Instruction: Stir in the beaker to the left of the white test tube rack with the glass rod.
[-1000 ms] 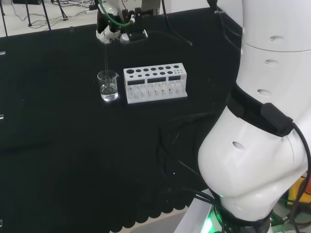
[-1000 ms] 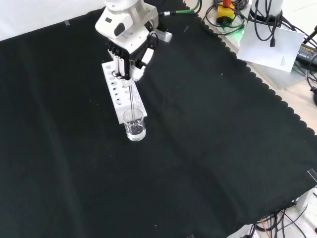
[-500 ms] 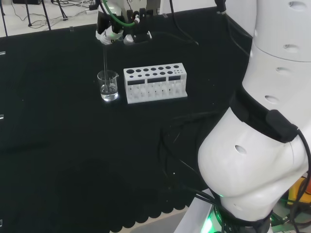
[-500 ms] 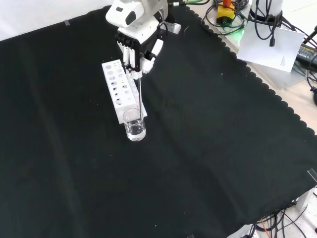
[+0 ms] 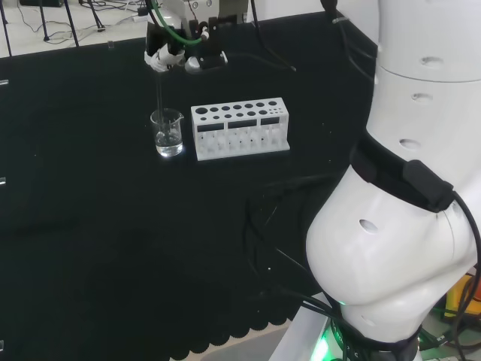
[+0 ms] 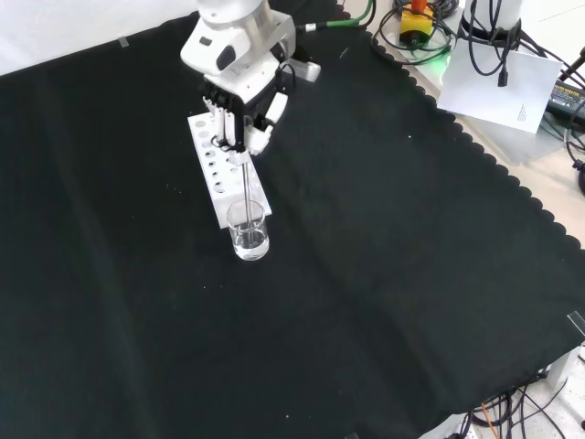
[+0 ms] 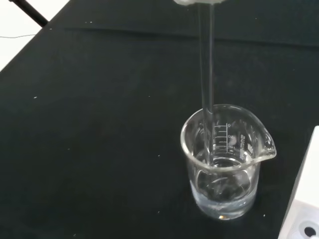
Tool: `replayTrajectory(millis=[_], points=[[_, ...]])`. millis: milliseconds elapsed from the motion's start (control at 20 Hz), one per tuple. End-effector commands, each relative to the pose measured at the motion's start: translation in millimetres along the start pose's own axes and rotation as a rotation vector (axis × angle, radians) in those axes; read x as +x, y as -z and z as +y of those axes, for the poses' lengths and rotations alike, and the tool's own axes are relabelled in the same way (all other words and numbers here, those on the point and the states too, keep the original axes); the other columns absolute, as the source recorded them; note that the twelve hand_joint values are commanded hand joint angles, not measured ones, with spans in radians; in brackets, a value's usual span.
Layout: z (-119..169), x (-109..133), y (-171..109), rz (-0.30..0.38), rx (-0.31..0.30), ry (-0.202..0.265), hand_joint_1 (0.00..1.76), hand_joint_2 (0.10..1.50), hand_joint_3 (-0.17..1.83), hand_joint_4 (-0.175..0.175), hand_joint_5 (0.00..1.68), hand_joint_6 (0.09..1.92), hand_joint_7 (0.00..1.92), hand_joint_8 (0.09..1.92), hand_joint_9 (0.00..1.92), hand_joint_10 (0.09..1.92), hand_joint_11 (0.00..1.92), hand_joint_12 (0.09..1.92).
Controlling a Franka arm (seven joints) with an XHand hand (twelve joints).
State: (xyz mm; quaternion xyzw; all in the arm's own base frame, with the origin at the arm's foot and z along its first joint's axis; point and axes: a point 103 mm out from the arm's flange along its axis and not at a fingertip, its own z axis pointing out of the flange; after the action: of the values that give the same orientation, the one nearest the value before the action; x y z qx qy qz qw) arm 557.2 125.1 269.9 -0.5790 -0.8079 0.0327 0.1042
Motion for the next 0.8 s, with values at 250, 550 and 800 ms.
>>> replayTrajectory(millis=[250, 550, 800], points=[[-3.4, -28.2, 9.9, -0.004, -0.024, -0.046, 1.31, 1.10, -0.17, -0.175, 1.37, 0.09, 1.17, 1.03, 1.55, 0.92, 1.65, 0.53], [-25.2, -28.5, 18.0, -0.008, -0.025, -0.065, 1.31, 1.10, -0.17, -0.175, 1.38, 0.09, 1.17, 1.03, 1.55, 0.92, 1.65, 0.53], [-22.3, -6.6, 4.2, -0.020, -0.007, -0.021, 1.31, 1.10, -0.17, -0.175, 1.38, 0.09, 1.17, 1.03, 1.55, 0.92, 1.65, 0.53]])
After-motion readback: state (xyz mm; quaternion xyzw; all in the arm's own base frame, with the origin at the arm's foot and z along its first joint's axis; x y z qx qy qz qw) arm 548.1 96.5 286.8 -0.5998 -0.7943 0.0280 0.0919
